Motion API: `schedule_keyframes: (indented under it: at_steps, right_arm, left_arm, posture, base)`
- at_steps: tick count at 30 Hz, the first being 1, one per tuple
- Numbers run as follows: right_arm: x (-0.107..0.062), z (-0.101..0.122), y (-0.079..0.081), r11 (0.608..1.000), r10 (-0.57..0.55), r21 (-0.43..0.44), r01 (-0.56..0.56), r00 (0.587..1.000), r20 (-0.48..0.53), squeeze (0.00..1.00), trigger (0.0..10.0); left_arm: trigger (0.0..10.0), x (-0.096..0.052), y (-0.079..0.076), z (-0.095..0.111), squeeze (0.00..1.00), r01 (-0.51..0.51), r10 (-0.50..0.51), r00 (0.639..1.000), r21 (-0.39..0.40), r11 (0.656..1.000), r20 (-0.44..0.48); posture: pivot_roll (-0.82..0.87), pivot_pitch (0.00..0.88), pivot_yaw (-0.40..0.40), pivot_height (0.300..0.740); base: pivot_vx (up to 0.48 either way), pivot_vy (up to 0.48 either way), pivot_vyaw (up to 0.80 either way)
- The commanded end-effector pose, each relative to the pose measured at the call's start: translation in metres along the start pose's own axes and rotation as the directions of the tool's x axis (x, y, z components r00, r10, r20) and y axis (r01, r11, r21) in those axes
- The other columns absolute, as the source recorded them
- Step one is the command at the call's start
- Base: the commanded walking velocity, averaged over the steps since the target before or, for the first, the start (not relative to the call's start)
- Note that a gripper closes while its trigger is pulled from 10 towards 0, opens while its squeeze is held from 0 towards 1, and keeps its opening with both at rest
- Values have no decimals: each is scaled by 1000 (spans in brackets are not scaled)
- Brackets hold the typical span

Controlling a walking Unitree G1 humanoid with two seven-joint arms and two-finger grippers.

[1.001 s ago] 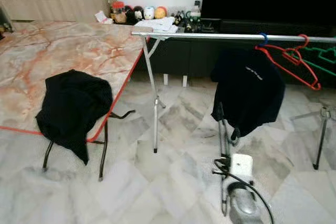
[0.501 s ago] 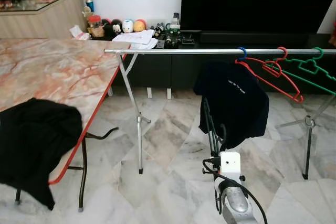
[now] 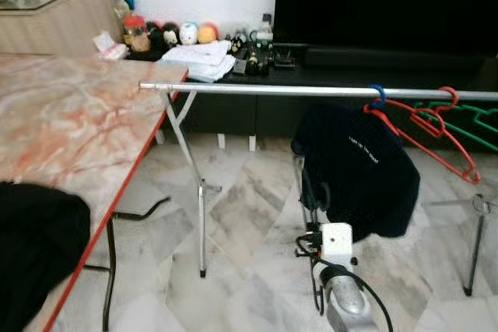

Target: Hang hanger

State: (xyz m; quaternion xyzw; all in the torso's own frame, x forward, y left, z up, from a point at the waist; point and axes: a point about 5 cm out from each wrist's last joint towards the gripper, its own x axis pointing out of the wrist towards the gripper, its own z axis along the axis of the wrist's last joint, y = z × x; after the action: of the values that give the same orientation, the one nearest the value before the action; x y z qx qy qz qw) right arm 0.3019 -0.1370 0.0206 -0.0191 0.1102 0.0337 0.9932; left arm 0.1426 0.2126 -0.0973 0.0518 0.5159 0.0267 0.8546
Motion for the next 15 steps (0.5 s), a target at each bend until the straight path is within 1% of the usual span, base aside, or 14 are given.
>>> schedule_keyframes:
  at_steps: [1, 6, 12, 13, 15]
  right_arm:
    - [-1, -2, -10, 999, -34, 7, 34, 999, -8, 0, 10000]
    - [-1, -2, -12, 999, -44, 22, 44, 999, -14, 0, 10000]
    - [1, 0, -10, 999, -37, 25, 37, 999, -14, 0, 10000]
    - [1, 0, -10, 999, -38, 25, 39, 999, -13, 0, 10000]
    - [2, 1, -11, 998, -57, 34, 57, 998, -7, 0, 10000]
  left_arm:
    - [10000, -1, -2, -8, 0, 8, -8, 1000, 19, 1000, -29]
    - [10000, -1, -2, -8, 0, 7, -7, 1000, 22, 1000, -31]
    - [10000, -1, -2, -7, 0, 9, -9, 1000, 26, 1000, -29]
    - [10000, -1, -2, -7, 0, 10, -9, 1000, 25, 1000, -27]
    - [10000, -1, -3, -8, 0, 20, -19, 999, 35, 999, -32]
  posture:
    - [38, 68, 49, 740]
    - [39, 68, 52, 740]
    - [41, 68, 53, 740]
    - [42, 68, 55, 740]
    - [42, 67, 54, 740]
  base:
    - [480, 0, 0]
    - [480, 0, 0]
    - [480, 0, 0]
    - [274, 0, 0]
    - [0, 0, 0]
